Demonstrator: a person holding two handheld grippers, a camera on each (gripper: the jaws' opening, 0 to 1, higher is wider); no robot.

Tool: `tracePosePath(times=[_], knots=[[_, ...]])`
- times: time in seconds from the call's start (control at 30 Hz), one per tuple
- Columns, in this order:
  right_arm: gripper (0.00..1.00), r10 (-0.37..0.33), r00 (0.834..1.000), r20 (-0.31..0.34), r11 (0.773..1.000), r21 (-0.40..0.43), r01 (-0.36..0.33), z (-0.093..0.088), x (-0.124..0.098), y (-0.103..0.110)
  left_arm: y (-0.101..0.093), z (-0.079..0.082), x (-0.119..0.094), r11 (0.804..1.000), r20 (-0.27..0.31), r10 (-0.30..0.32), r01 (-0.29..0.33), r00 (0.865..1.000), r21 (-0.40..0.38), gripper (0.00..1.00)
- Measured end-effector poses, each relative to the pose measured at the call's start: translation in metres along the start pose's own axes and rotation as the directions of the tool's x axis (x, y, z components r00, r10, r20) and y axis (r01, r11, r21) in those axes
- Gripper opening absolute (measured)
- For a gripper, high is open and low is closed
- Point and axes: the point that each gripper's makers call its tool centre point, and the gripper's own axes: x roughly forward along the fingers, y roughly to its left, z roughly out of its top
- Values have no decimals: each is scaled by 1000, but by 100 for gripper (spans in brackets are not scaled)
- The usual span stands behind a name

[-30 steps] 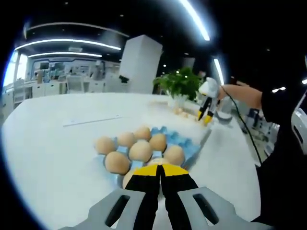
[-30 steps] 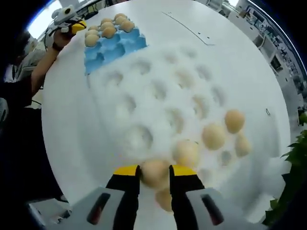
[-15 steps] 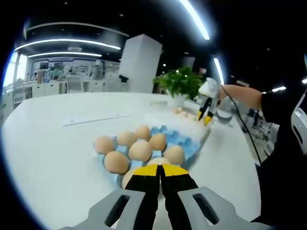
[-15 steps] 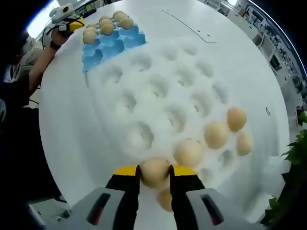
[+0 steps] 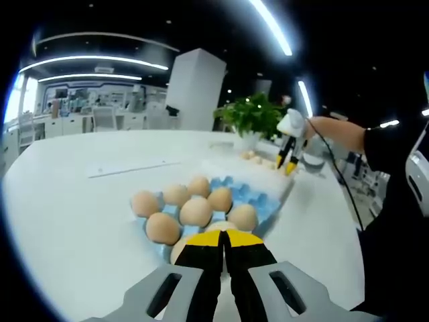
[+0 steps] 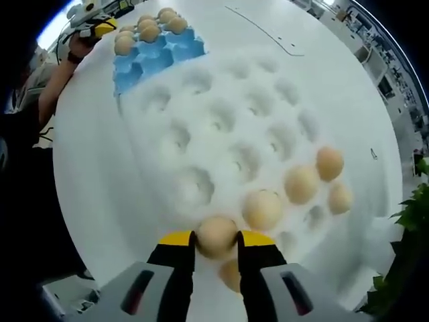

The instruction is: Pick up the eggs on the table and place them into the egg tray on the table

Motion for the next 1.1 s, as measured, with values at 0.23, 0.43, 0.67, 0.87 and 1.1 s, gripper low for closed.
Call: tracePosePath(times=[0.23,0.43,0.67,0.87,1.1], knots=[[27,12,1000,-25,989,148,-8,-5,3,-3,-1,0,1,1000,-2,-2,2,1000,0,0],[27,34,998,-53,983,182,-24,-4,7,-5,-1,0,2,1000,-5,-2,2,1000,2,0],[28,76,991,-110,981,186,-55,-4,11,-4,-2,-1,3,1000,-8,-3,3,1000,4,0],[28,106,985,-139,982,171,-81,-4,11,-6,-1,-2,3,1000,-9,3,-3,1000,8,0],[28,123,988,-92,976,193,-104,-4,11,-6,2,0,1,1000,3,12,-12,1000,6,0]])
